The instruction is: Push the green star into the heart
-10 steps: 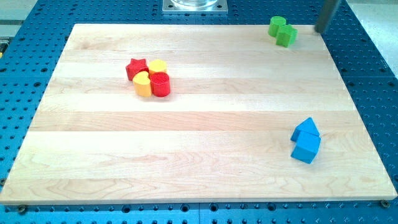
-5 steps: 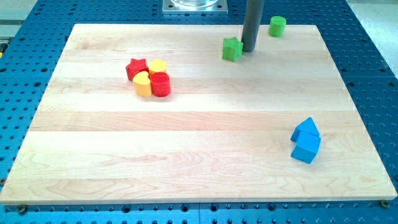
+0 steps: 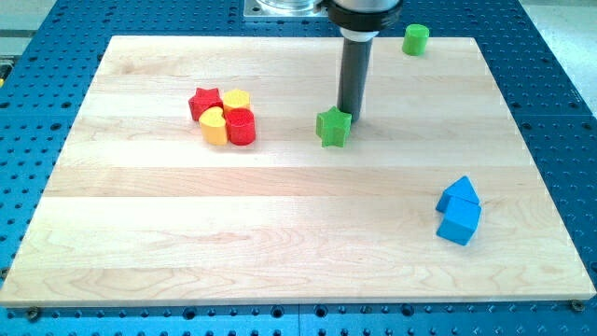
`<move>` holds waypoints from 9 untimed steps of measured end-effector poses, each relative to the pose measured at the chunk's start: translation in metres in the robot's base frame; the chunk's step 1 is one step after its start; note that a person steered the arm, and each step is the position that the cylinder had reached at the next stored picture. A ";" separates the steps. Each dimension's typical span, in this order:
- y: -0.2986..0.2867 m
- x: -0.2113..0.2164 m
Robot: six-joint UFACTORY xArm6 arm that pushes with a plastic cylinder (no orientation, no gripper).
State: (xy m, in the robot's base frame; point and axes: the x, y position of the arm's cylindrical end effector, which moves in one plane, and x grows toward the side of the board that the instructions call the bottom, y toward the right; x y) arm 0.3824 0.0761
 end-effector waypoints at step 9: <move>-0.157 0.075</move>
State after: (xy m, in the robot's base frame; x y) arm 0.4575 -0.0812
